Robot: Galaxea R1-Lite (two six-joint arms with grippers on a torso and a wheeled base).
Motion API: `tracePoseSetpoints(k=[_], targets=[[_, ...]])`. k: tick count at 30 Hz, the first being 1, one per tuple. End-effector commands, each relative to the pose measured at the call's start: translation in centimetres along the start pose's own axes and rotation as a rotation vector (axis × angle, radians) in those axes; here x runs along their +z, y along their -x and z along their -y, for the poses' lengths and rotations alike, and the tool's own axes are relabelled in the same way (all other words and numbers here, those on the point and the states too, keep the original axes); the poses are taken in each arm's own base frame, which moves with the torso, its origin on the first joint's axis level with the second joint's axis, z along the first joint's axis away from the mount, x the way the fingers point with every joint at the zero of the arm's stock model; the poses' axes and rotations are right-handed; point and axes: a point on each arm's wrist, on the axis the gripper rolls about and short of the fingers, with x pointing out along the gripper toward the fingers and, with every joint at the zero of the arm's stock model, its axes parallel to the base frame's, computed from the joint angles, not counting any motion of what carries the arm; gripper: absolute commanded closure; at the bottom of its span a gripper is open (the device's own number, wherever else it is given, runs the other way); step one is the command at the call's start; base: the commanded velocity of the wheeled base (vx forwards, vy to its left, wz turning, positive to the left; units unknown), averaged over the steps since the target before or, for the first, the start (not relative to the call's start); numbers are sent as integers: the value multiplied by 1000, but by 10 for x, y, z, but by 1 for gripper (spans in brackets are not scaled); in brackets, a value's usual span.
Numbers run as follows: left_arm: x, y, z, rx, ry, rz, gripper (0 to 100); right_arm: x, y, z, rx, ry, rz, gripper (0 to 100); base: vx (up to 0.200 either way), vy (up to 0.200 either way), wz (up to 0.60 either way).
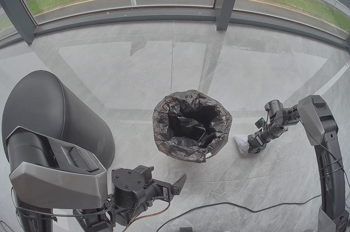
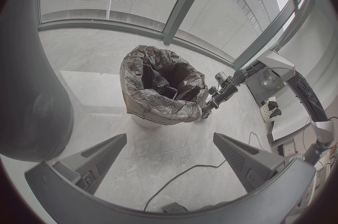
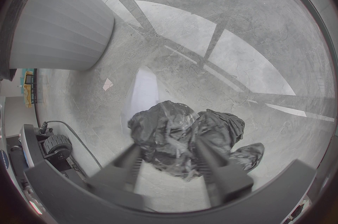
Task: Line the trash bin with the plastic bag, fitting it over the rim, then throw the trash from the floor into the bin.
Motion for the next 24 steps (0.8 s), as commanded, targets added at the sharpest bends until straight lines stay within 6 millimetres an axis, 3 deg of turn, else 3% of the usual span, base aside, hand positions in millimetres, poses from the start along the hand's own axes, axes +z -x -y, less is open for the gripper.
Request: tracePoseSetpoints(k=[1,6,11,12,13,14,15,16,20,24], targets=[[0,-1,0,0,1,1,0,-2,-5,0,3,-3,-6,100,0,0,0],[0,-1,0,0,1,1,0,-3,-7,0,5,-9,-6,100,0,0,0],[0,0,0,1,6,1,0,7,7,2,-12,-23,22,100,0,0,0],[1,0,0,1,21,4,0,20,32,4,-27,-38,53,100,0,0,0],[1,0,0,1,21,4,0,22,35,3,-27,-37,55,100,0,0,0],[4,1,1,-4,41,17,0,36,66,-1,-20,-54,65,100,0,0,0],[4,1,1,-4,41,17,0,36,66,-1,-20,-54,65,100,0,0,0],[8,4,1,-9,48,26,0,53,112,-10,-6,-68,70,100,0,0,0],[17,10,3,-18,54,53,0,75,214,-32,-13,-68,113,100,0,0,0],[24,16,3,-22,54,78,0,89,288,-62,-16,-99,216,100,0,0,0]])
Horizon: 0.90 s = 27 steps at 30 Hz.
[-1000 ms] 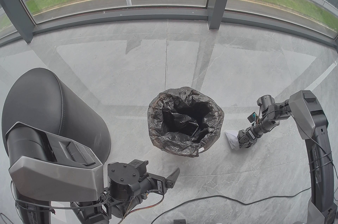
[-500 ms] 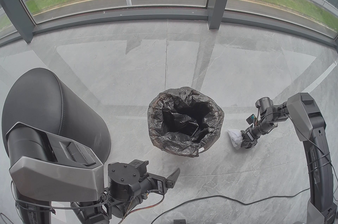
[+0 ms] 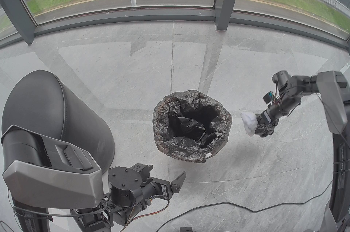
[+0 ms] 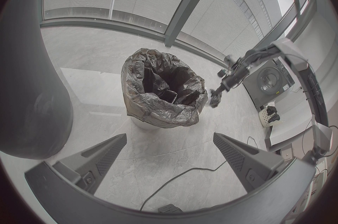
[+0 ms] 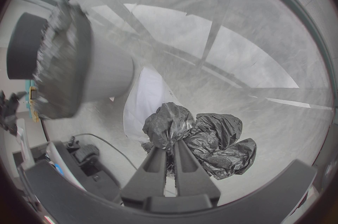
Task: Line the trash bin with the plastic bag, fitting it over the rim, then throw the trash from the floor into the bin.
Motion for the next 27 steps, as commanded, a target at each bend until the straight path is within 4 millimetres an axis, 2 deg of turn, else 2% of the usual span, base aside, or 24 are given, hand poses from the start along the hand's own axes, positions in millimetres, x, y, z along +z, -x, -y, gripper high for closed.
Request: tracePoseSetpoints(k=[1,2,3,4,5,6,8,11,13,14,15,19,23,25,26,27], targets=[[21,14,3,-16,16,66,0,39,178,-67,-20,-26,253,100,0,0,0],[21,14,3,-16,16,66,0,39,178,-67,-20,-26,253,100,0,0,0],[29,20,3,-24,15,93,0,48,212,-94,14,-68,346,100,0,0,0],[30,20,3,-25,16,96,0,49,214,-96,17,-73,354,100,0,0,0],[41,28,4,-31,21,131,0,55,243,-120,58,-90,431,100,0,0,0],[47,33,3,-32,21,150,0,56,254,-135,87,-93,455,100,0,0,0],[63,43,1,-26,24,189,0,55,266,-167,151,-85,454,100,0,0,0],[88,57,-7,10,39,229,0,53,269,-204,253,-112,406,100,0,0,0],[92,58,-8,16,41,234,0,53,268,-208,264,-122,402,100,0,0,0],[118,71,-24,76,61,240,0,58,252,-243,357,-254,329,100,0,0,0],[121,73,-29,85,65,226,0,61,243,-248,368,-283,313,100,0,0,0],[120,74,-41,74,84,110,0,72,203,-255,369,-347,278,100,0,0,0],[123,68,-53,68,133,91,0,73,165,-260,369,-349,255,100,0,0,0],[123,68,-55,60,141,87,0,73,159,-261,369,-349,255,100,0,0,0],[124,70,-61,41,153,86,0,77,136,-264,366,-348,252,100,0,0,0],[124,70,-61,42,154,87,0,77,134,-264,366,-348,250,100,0,0,0]])
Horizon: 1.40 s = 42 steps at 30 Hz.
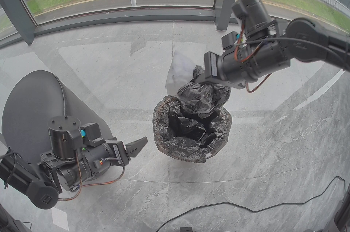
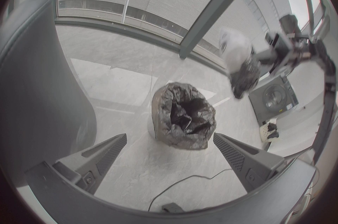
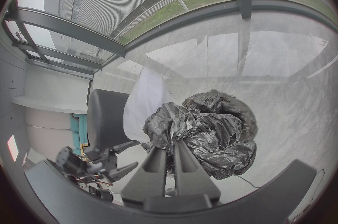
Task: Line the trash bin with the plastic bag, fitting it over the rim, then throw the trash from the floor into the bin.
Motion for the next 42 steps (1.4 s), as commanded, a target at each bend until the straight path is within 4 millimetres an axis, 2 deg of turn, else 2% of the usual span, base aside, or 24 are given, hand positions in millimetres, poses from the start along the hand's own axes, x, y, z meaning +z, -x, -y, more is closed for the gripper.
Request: tracePoseSetpoints(k=[1,5,10,13,23,32,33,37,42], targets=[[25,10,-16,-3,46,83,0,-30,-79,14,-31,-18,-115,100,0,0,0],[23,10,-17,4,44,77,0,-40,-105,25,-56,-23,-156,100,0,0,0],[22,9,-16,1,42,69,0,-44,-121,42,-89,-44,-178,100,0,0,0],[19,5,-18,7,41,55,0,-39,-133,54,-103,-54,-141,100,0,0,0],[17,4,-19,10,42,47,0,-36,-136,60,-131,-54,-119,100,0,0,0],[16,3,-19,11,44,44,0,-44,-151,76,-195,-26,-139,100,0,0,0],[16,3,-19,11,44,44,0,-45,-153,77,-197,-25,-140,0,0,0,0],[15,3,-19,11,40,39,0,-44,-155,78,-206,-31,-132,0,0,0,0],[13,1,-19,14,31,32,0,-33,-140,68,-196,-25,-85,0,0,0,0]])
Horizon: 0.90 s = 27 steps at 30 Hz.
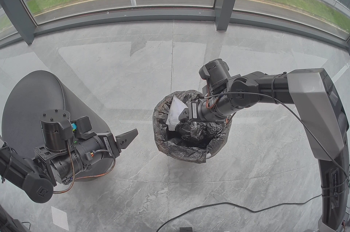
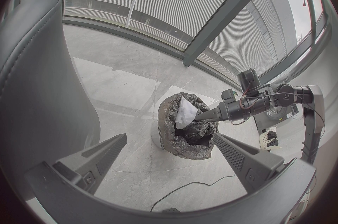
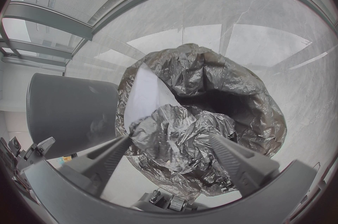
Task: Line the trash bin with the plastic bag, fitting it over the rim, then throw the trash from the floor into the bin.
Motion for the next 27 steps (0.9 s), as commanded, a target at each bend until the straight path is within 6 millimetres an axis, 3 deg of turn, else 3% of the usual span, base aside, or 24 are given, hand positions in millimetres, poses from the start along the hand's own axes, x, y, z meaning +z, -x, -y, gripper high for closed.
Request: tracePoseSetpoints(k=[1,4,8,12,20,24,27], targets=[[-2,-2,0,1,-3,-10,0,7,17,-7,19,3,37,0,0,0,0],[-2,-1,0,-1,-2,-9,0,9,32,-16,37,14,52,0,0,0,0],[-2,-1,1,-3,-2,-6,0,4,36,-28,57,35,50,0,0,0,0],[-2,-1,1,-3,-2,-10,0,-7,27,-42,73,62,23,0,200,0,0],[-2,-1,1,-3,-2,-10,0,-16,7,-41,59,66,-15,0,200,0,0],[-3,-2,1,-2,-4,-13,0,-19,0,-39,54,64,-31,0,0,0,0],[-4,-2,3,-9,-6,-17,0,-27,-16,-37,44,72,-65,0,0,0,0]])
